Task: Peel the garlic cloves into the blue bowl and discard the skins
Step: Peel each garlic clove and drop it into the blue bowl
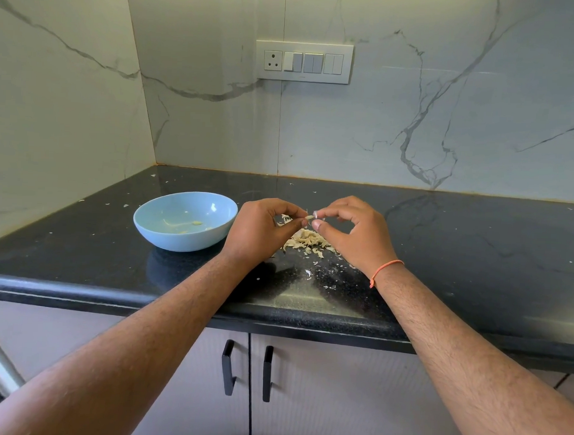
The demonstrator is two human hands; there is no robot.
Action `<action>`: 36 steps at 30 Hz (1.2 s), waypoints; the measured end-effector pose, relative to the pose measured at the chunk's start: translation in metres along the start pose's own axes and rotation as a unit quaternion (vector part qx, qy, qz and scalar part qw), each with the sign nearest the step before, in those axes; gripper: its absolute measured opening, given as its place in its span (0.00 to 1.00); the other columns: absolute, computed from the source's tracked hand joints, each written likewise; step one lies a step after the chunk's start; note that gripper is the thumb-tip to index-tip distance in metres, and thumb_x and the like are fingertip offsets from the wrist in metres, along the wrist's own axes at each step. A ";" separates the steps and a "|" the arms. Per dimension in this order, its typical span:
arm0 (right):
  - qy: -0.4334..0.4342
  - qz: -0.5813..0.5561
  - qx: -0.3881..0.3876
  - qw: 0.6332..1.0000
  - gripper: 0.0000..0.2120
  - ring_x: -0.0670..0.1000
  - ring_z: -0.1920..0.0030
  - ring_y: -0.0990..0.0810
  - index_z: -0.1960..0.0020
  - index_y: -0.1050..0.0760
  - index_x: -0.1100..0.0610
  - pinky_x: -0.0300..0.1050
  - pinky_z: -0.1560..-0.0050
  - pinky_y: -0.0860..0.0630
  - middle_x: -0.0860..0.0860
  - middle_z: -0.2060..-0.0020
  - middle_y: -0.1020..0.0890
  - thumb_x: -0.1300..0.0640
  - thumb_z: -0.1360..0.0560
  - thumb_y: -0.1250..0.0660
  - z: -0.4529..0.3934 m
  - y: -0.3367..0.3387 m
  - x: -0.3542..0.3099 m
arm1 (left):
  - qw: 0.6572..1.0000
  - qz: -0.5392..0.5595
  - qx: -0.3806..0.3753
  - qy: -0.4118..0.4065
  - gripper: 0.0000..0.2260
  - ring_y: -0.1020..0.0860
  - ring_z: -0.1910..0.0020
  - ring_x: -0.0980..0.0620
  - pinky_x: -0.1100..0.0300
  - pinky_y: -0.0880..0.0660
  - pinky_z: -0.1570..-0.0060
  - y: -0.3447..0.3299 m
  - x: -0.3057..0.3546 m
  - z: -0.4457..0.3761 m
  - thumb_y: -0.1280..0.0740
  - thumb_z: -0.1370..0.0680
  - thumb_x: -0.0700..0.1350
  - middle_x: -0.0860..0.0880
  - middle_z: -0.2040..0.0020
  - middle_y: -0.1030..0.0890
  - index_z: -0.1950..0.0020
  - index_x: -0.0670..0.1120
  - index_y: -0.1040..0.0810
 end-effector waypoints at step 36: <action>0.039 -0.001 0.060 0.997 0.02 0.46 0.59 0.22 0.56 0.15 0.47 0.46 0.57 0.23 0.40 0.61 0.17 0.51 0.26 0.23 -0.009 -0.023 -0.055 | 0.982 -0.169 -0.071 -0.042 0.06 0.23 0.61 0.60 0.57 0.24 0.57 0.068 0.017 -0.011 0.27 0.19 0.51 0.54 0.50 0.15 0.46 0.51 0.13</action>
Point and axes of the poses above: each hand's wrist, its own z-axis away from the middle knuckle, its own y-axis out of the back of the hand, x = y × z, the point moved 2 cm from there along -z, towards the middle knuckle
